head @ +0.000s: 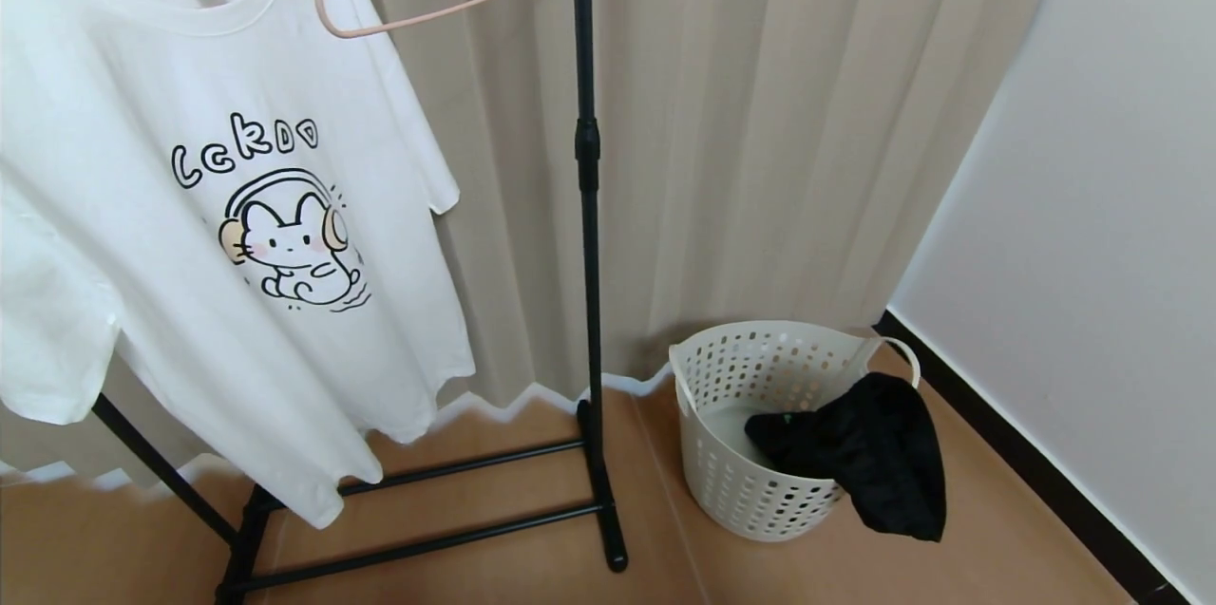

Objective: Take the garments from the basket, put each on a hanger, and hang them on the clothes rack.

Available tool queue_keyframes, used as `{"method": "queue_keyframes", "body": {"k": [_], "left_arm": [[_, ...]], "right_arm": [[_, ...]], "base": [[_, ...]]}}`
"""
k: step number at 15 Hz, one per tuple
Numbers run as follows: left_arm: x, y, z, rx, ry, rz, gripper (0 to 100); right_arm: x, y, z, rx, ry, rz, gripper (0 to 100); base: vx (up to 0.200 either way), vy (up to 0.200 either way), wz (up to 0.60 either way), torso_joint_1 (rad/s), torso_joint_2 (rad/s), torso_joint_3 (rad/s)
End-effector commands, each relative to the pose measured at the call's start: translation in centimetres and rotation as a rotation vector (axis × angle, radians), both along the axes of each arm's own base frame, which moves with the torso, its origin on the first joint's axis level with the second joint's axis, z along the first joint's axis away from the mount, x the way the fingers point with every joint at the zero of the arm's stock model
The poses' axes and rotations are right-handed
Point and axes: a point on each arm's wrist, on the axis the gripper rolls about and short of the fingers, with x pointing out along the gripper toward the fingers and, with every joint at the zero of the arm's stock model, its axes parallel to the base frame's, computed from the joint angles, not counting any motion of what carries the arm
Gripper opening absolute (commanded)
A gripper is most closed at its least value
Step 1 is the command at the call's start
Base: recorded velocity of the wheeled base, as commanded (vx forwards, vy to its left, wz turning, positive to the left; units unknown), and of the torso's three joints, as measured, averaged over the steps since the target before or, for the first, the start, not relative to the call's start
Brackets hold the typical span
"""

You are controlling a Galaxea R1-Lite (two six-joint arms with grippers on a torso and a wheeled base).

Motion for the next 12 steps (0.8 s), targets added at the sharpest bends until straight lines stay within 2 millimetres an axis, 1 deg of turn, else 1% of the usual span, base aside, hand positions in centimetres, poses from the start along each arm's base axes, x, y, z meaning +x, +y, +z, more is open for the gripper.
{"method": "queue_keyframes", "body": {"k": [1, 2, 3, 5, 12], "left_arm": [[0.01, 0.00, 0.00, 0.000, 0.001, 0.000, 100], [0.01, 0.00, 0.00, 0.000, 0.001, 0.000, 100], [0.01, 0.00, 0.00, 0.000, 0.001, 0.000, 100], [0.01, 0.00, 0.00, 0.000, 0.001, 0.000, 100], [0.01, 0.00, 0.00, 0.000, 0.001, 0.000, 100]], "right_arm": [[0.00, 0.00, 0.00, -0.001, 0.000, 0.000, 100], [0.00, 0.00, 0.00, -0.001, 0.000, 0.000, 100], [0.00, 0.00, 0.00, -0.001, 0.000, 0.000, 100], [0.00, 0.00, 0.00, -0.001, 0.000, 0.000, 100], [0.00, 0.00, 0.00, -0.001, 0.000, 0.000, 100]], "base": [[0.000, -0.200, 0.00, 0.002, -0.01, 0.012], [0.200, -0.200, 0.00, 0.002, 0.00, 0.007], [0.200, -0.200, -0.60, 0.002, -0.01, 0.007], [0.000, 0.000, -0.60, -0.005, 0.00, 0.005], [0.000, 0.000, 0.00, 0.000, 0.00, 0.000]]}}
